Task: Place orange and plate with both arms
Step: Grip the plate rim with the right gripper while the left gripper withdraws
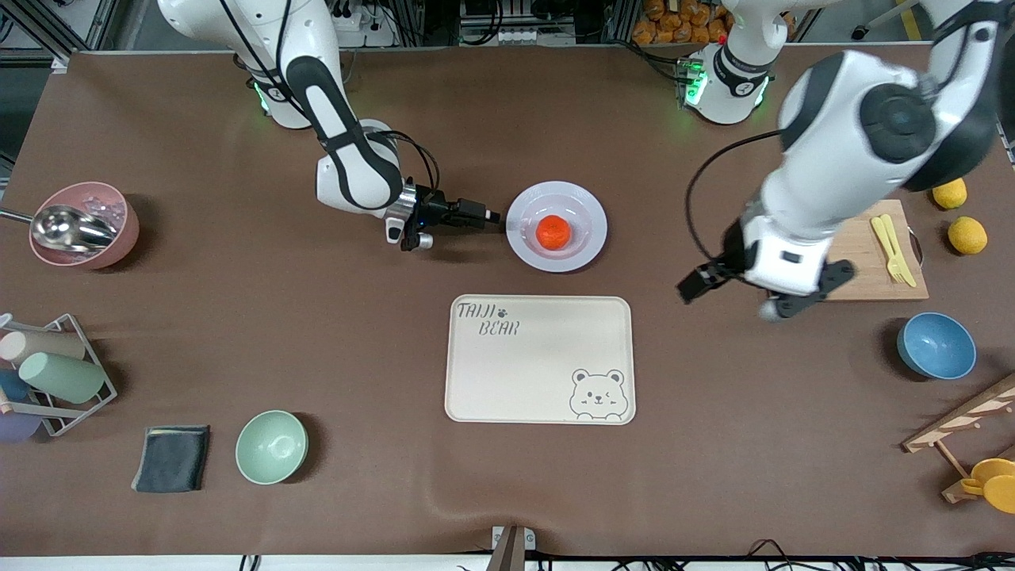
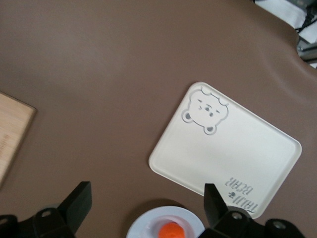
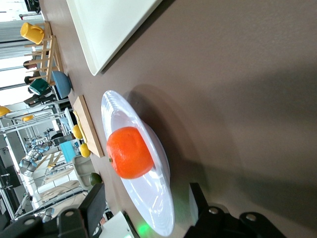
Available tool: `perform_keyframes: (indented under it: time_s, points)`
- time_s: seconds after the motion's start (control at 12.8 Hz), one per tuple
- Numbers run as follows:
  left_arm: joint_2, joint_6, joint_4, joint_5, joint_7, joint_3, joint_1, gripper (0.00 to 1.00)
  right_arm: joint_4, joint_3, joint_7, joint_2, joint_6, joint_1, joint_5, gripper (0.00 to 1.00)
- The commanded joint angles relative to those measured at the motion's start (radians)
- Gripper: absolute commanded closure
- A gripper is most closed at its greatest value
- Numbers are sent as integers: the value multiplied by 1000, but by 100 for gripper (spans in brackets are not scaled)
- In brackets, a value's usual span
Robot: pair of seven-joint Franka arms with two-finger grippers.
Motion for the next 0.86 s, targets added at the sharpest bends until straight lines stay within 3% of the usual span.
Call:
perform_keyframes:
  time_s: [0.0,0.31,0.78]
  points:
    - [-20,-103,71,14,172,-9,92,0,61,-5,-26,52,8,35,57,26]
    - [-81,-194,97,15,357,-9,164,0,91,-7,-49,86,11,63,108,31]
    - [-125,-292,139,48,374,-19,164,0,112,-5,-70,118,9,63,139,39]
